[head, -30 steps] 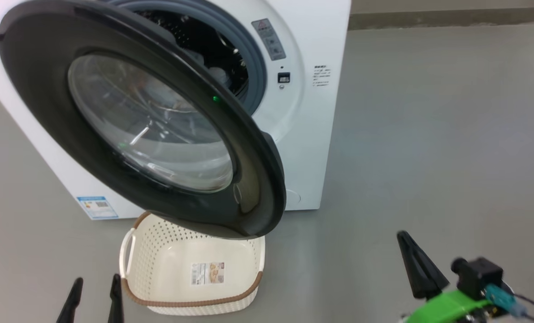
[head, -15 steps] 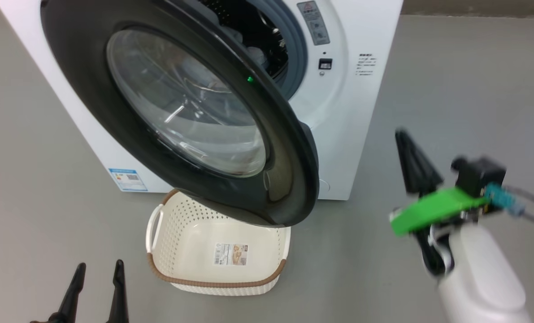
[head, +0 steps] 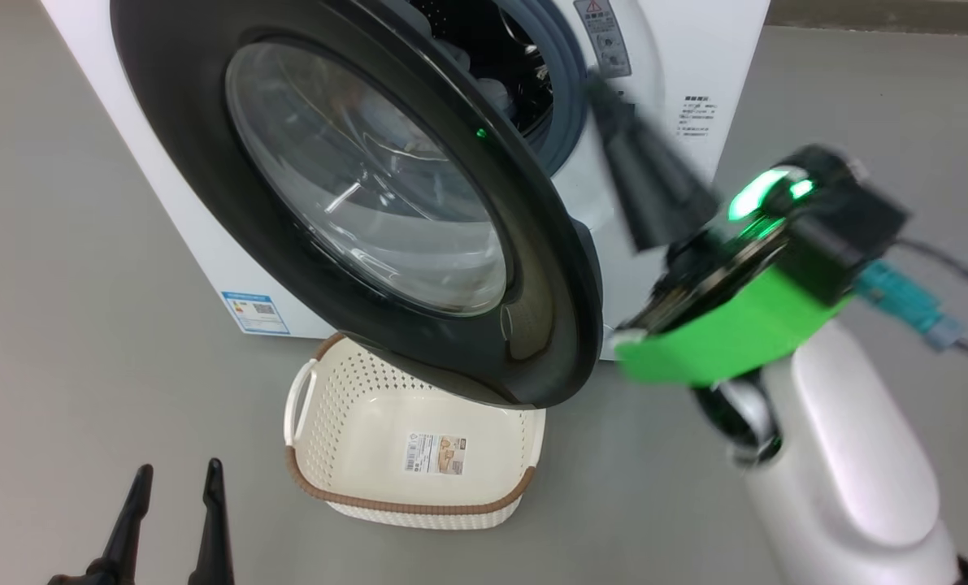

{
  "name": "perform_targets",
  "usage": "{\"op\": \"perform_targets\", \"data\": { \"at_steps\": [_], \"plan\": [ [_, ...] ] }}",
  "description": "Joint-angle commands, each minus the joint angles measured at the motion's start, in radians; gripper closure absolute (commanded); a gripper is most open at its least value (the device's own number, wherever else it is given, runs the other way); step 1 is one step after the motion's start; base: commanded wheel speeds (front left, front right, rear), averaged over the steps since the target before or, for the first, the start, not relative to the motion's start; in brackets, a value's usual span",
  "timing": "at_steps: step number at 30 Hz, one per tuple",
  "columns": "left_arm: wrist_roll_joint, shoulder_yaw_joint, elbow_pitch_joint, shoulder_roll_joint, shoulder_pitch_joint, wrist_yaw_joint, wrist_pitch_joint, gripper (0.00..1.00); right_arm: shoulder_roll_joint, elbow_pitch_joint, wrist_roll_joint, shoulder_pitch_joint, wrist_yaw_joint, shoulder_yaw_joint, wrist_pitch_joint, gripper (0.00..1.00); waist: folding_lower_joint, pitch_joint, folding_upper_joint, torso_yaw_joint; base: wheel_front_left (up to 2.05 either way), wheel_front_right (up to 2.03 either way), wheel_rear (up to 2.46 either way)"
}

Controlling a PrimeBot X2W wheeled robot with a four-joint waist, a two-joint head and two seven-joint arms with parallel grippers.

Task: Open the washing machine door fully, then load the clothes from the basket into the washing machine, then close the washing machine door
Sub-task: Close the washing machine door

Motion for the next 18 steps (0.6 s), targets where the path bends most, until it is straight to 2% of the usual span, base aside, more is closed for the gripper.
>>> {"op": "perform_targets", "data": {
  "at_steps": [1, 5, 8, 18],
  "plan": [
    [0.009, 0.039, -0.021, 0.012, -0.042, 0.004, -0.009, 0.00, 0.016, -0.026, 0.009, 0.024, 0.002, 0.026, 0.016, 1.00, 0.0000, -0.001, 0.0000, 0.002, 0.00, 0.00, 0.00],
    [0.011, 0.040, -0.020, 0.010, -0.043, 0.003, -0.010, 0.00, 0.016, -0.031, 0.028, 0.106, 0.002, 0.098, 0.126, 1.00, 0.0000, 0.000, 0.0000, 0.007, 0.00, 0.00, 0.00],
    [0.013, 0.039, -0.021, 0.006, -0.047, 0.002, -0.011, 0.00, 0.016, 0.008, 0.038, 0.145, 0.002, 0.139, 0.167, 1.00, 0.0000, 0.005, 0.0000, 0.008, 0.00, 0.00, 0.00],
    [0.020, 0.036, -0.006, 0.001, -0.067, -0.009, -0.013, 0.00, 0.016, 0.168, 0.053, 0.079, 0.002, 0.197, 0.134, 1.00, 0.0000, 0.022, 0.0000, 0.008, 0.00, 0.00, 0.00]
  ]
}}
